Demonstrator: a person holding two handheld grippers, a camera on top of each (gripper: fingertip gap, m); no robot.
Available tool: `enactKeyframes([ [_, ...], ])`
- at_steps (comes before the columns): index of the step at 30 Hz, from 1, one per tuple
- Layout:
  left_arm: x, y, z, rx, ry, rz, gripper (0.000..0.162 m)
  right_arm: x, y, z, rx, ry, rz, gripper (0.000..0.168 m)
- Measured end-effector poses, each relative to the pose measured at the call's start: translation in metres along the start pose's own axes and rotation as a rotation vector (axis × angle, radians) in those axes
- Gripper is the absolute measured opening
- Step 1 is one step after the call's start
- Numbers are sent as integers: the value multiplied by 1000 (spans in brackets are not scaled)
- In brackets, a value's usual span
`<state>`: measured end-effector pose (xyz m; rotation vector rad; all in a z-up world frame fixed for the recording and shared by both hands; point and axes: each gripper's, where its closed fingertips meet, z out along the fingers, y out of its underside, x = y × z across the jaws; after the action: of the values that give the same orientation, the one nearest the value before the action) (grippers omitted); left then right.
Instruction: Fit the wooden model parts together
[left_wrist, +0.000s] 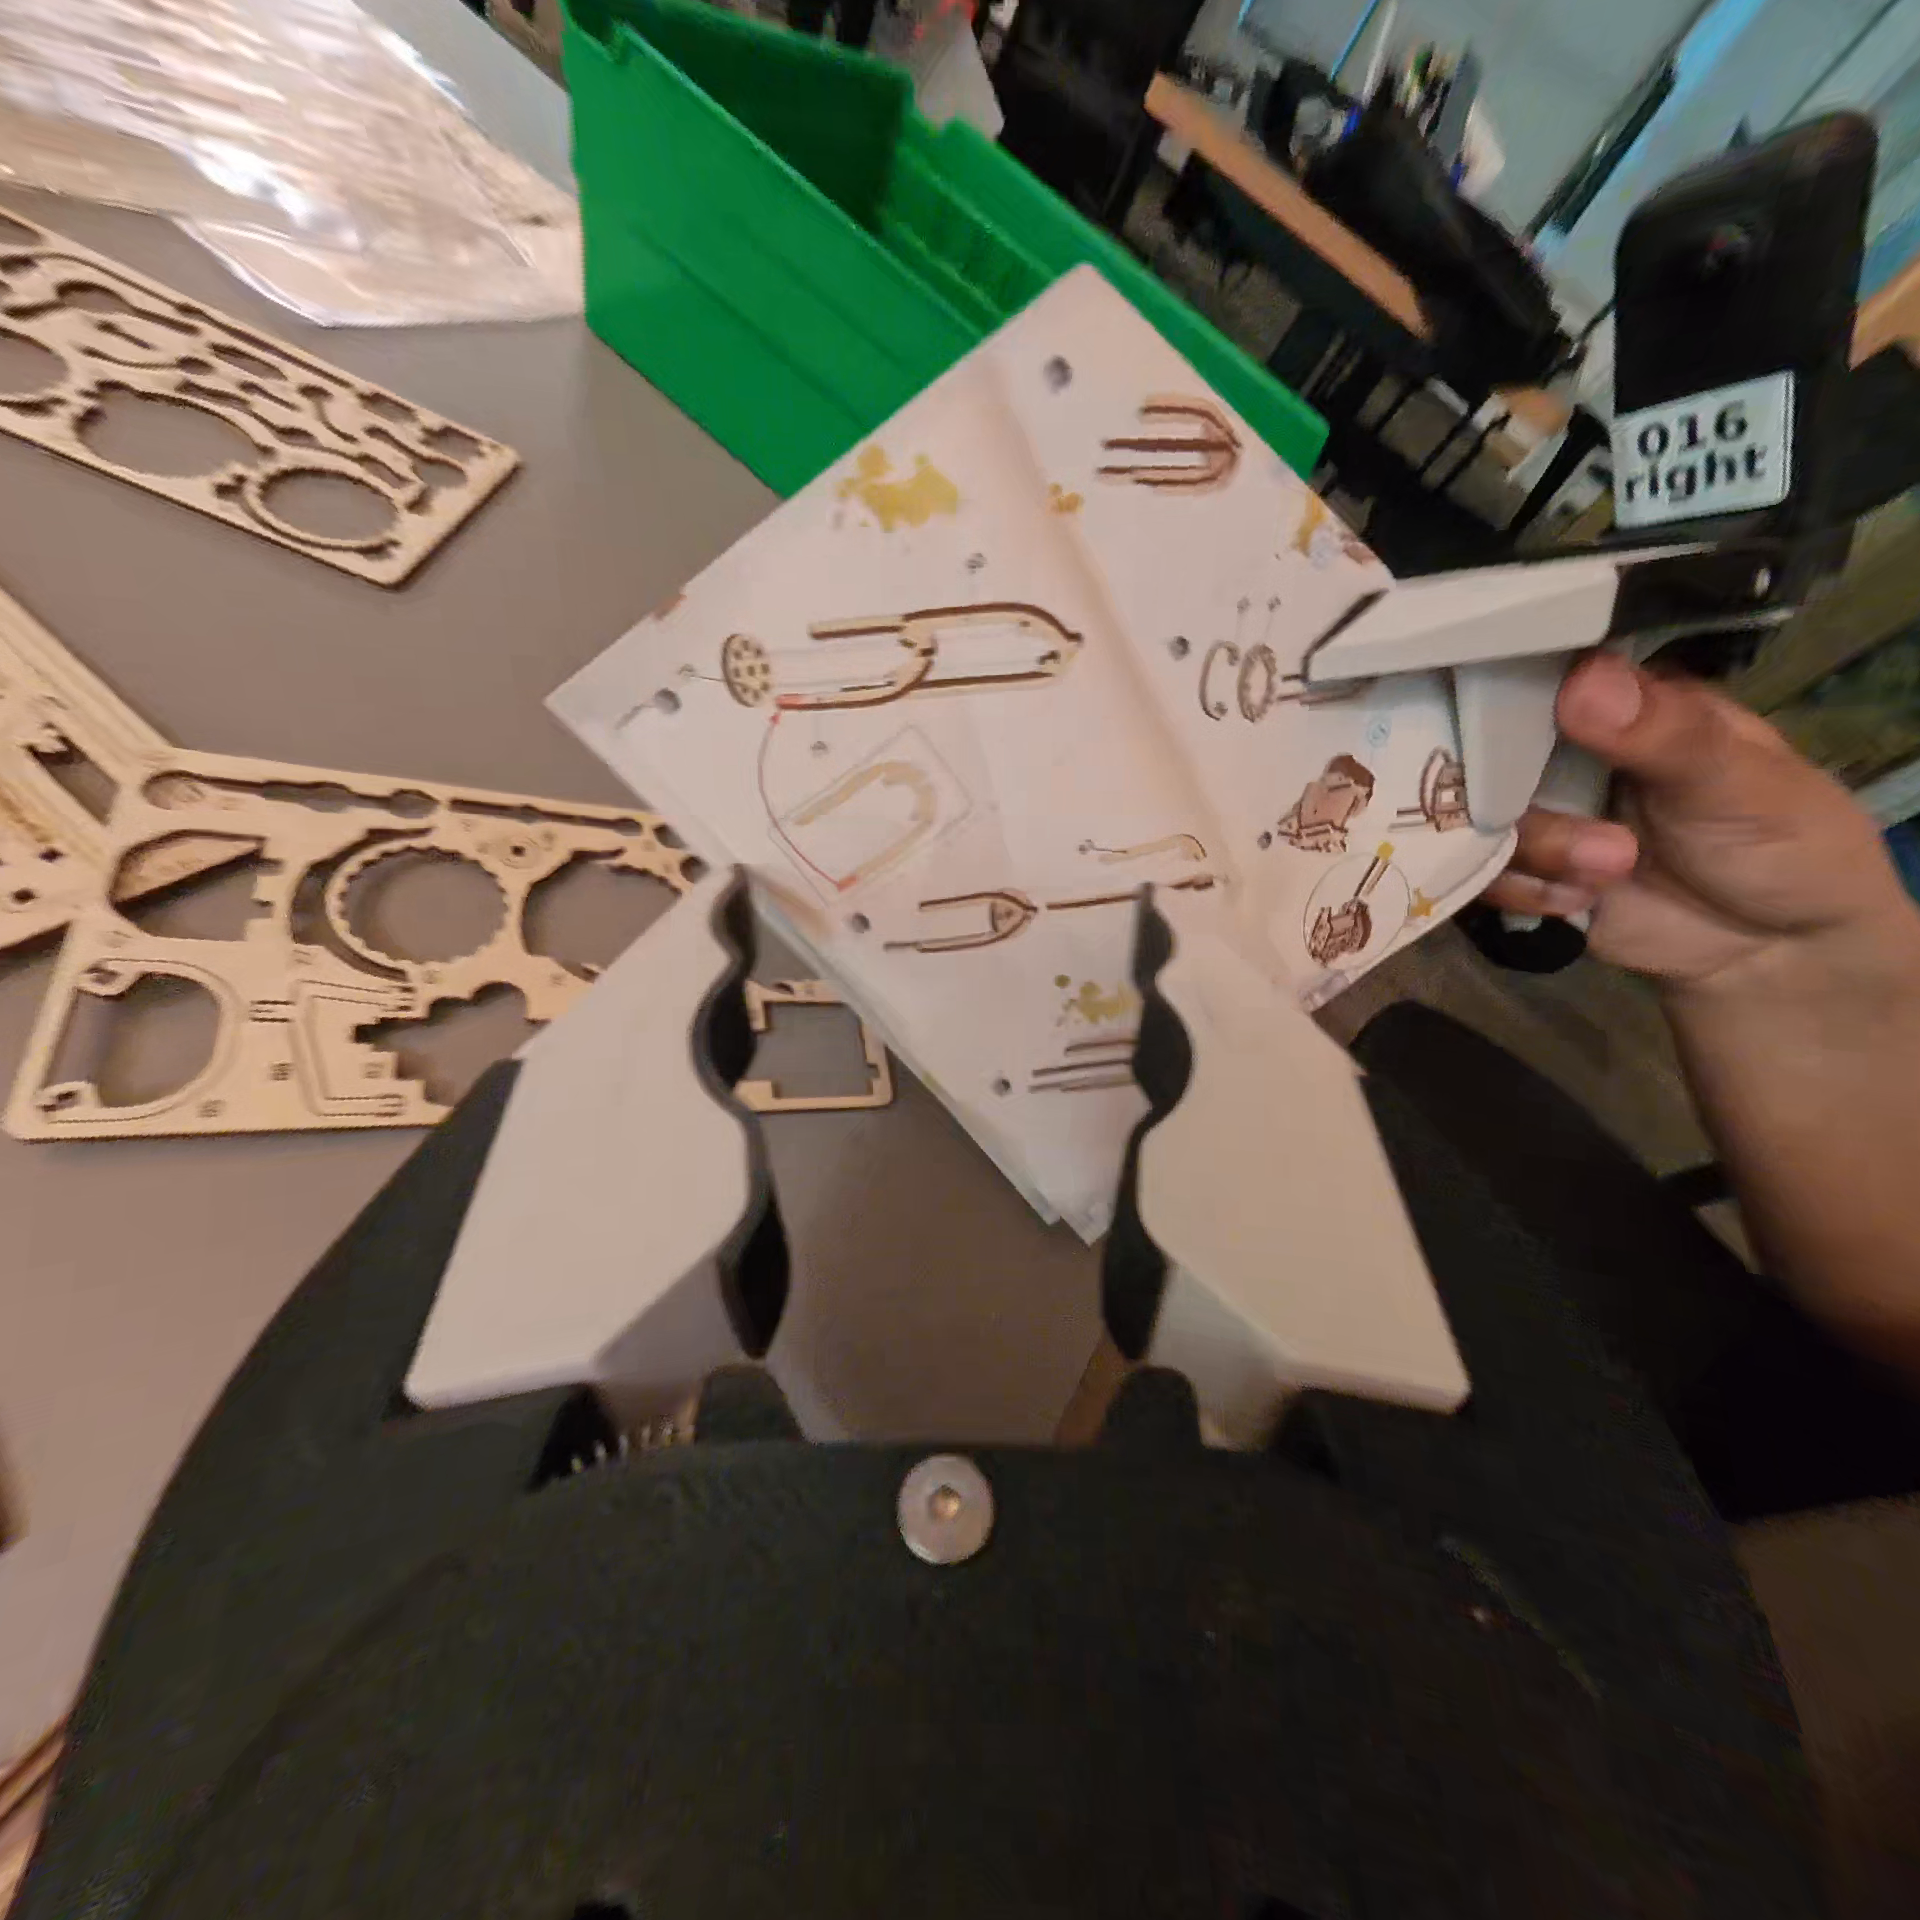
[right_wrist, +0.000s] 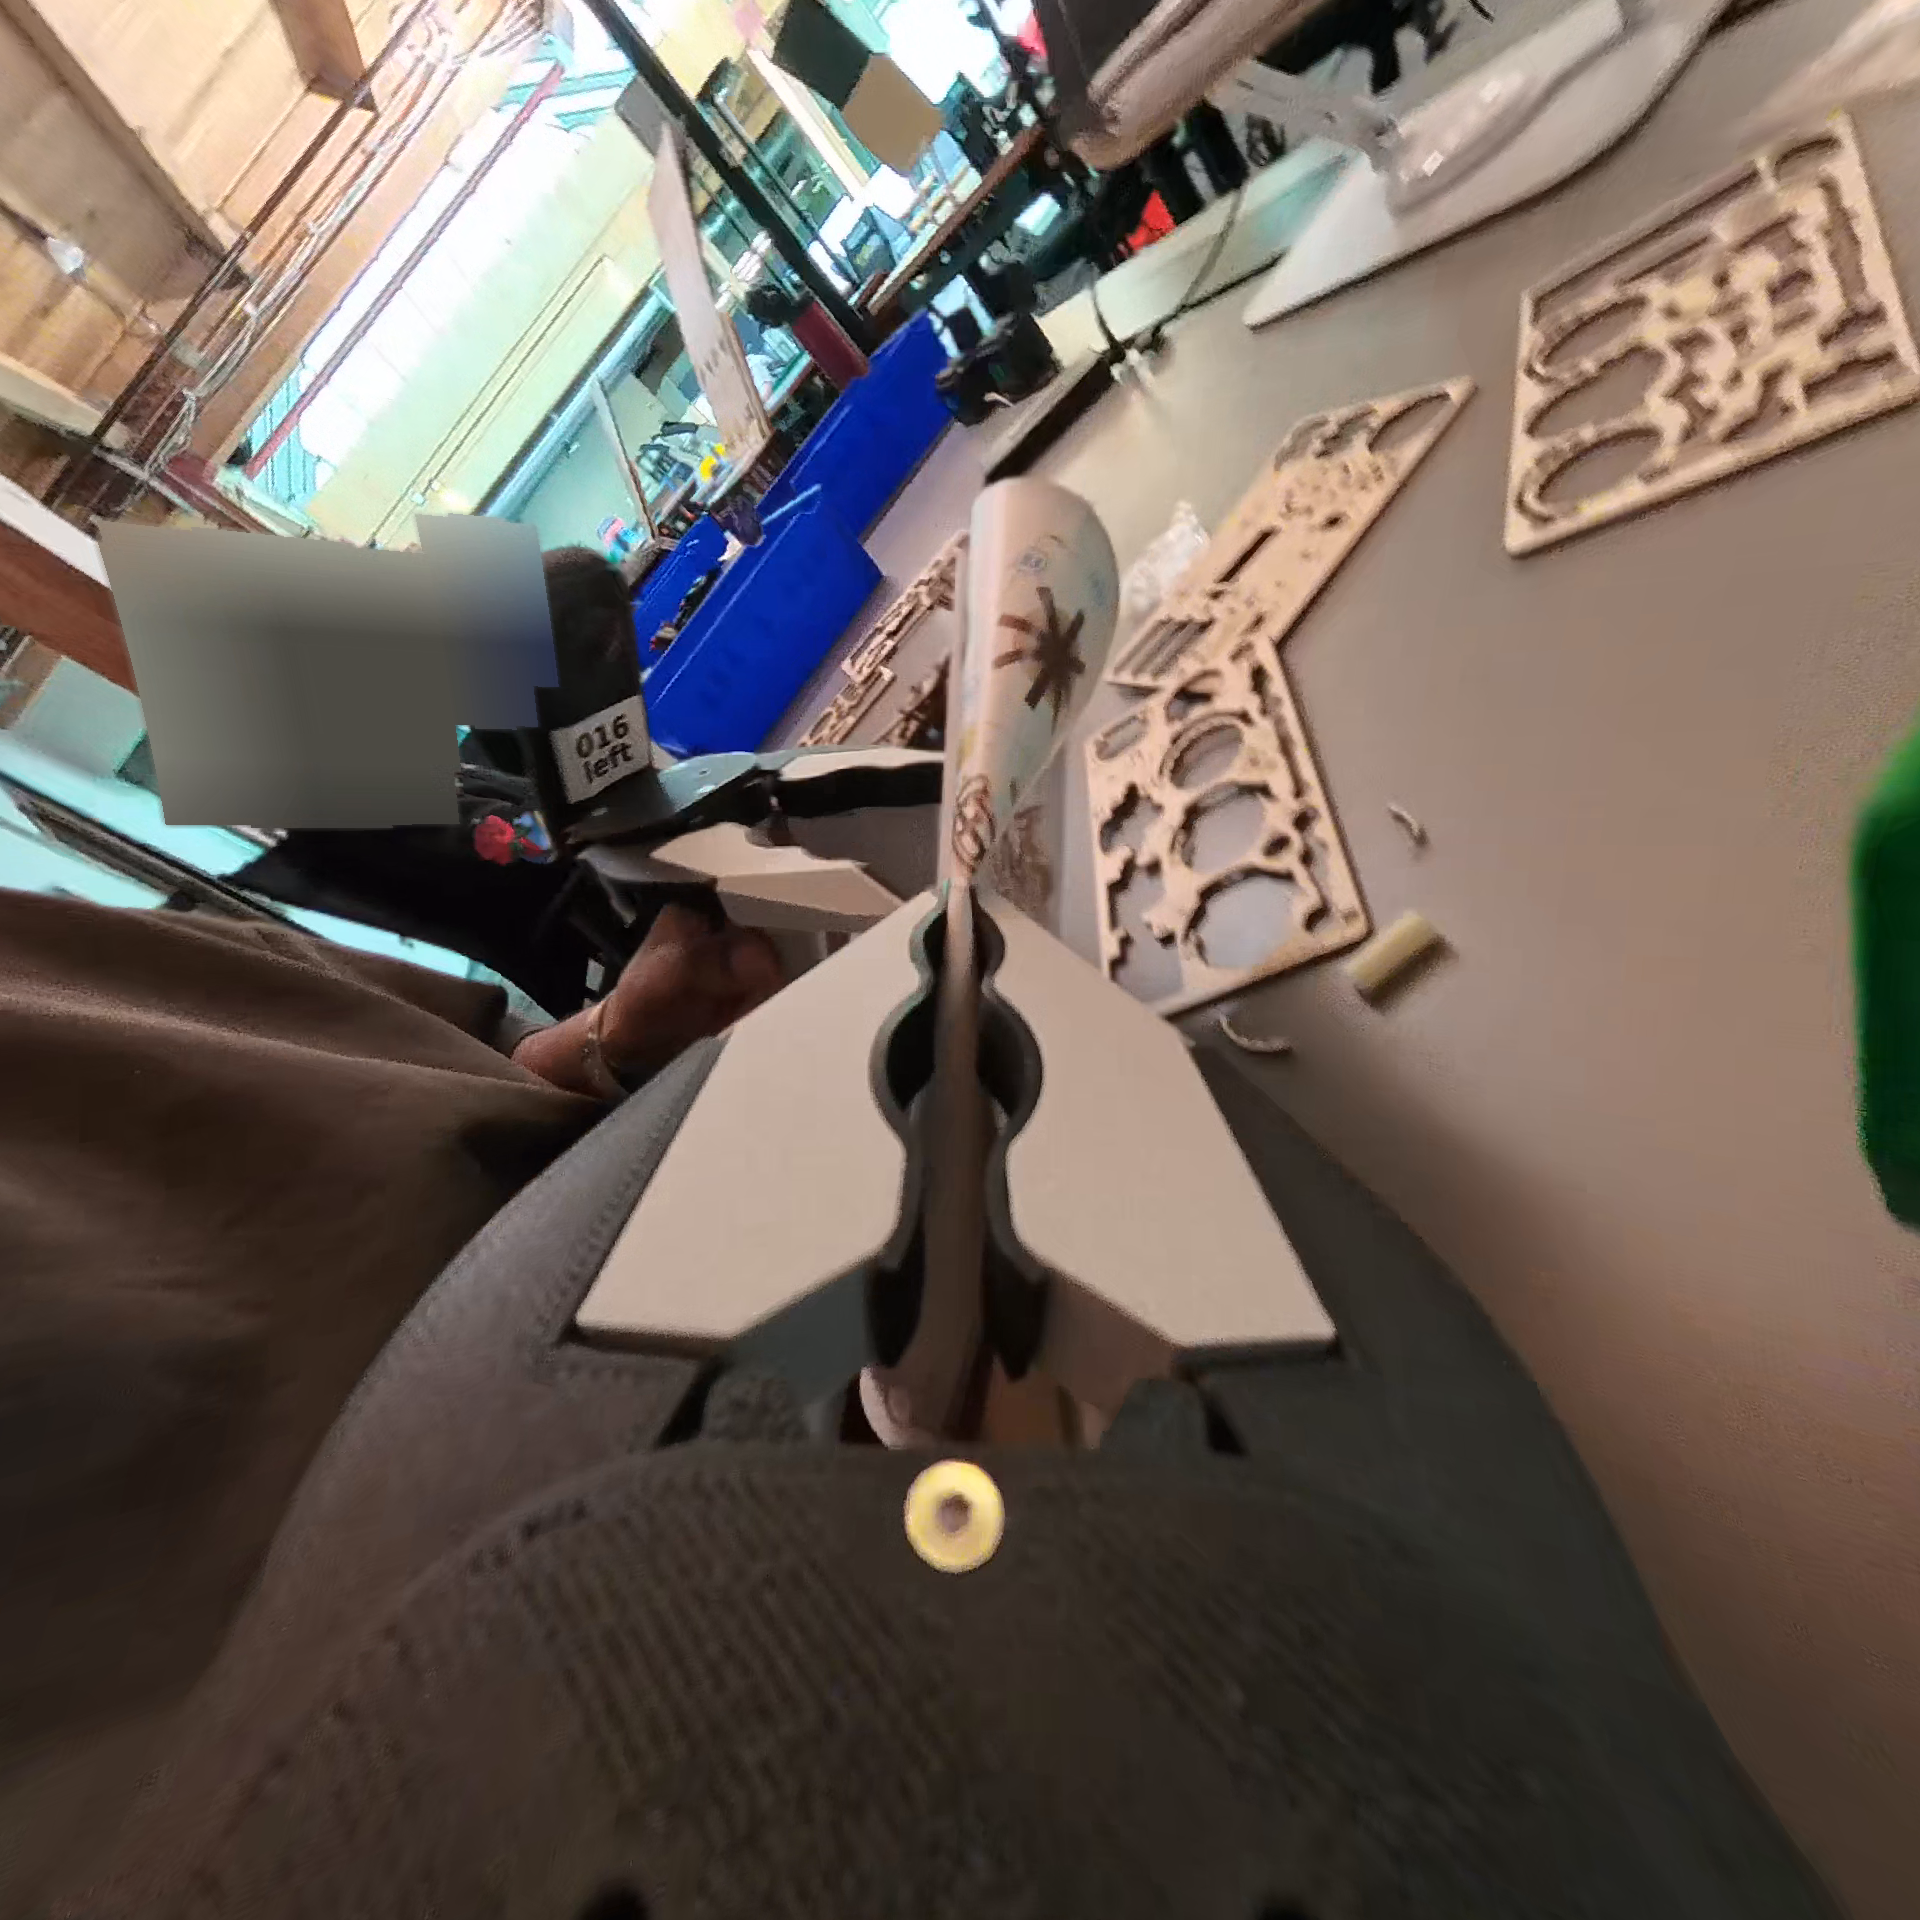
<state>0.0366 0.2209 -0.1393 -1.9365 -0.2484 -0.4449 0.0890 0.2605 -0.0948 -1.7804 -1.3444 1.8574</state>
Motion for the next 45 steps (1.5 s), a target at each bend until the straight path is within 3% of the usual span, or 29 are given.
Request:
enactKeyframes([
  [1,-5,-5,-4,6,5,-27,86,-8,-4,5,-2,-12,-30,0],
  [7,-13,-32,-29,28,230,-312,123,-61,-31,34,16,-117,-175,0],
  [13,-5,-63,-64,153,481,-421,124,-104,-54,57,34,-188,-244,0],
  [14,2,-71,-74,182,564,-416,113,-109,-57,61,32,-187,-261,0],
  [17,14,-90,-107,264,791,-370,33,-112,-67,73,41,-140,-332,0],
  [18,11,-94,-115,294,819,-349,11,-108,-70,77,49,-115,-351,0],
  [19,5,-94,-119,317,803,-326,0,-104,-72,81,60,-100,-359,1],
  [23,-20,-79,-125,342,691,-245,0,-82,-62,101,100,-68,-350,9],
  [25,-29,-70,-125,322,679,-247,0,-70,-62,104,211,-49,-363,22],
  [28,-40,-61,-126,314,673,-278,0,-51,-51,103,318,-53,-344,65],
  [31,-42,-56,-127,306,674,-281,0,-40,-37,97,322,-82,-274,83],
  [33,-42,-55,-127,310,675,-284,0,-37,-30,96,306,-99,-231,84],
  [43,-34,-37,-124,262,639,-253,0,-68,29,142,15,-431,-89,53],
  [45,-39,-31,-127,276,605,-264,0,-78,31,148,-12,-479,-115,11],
])
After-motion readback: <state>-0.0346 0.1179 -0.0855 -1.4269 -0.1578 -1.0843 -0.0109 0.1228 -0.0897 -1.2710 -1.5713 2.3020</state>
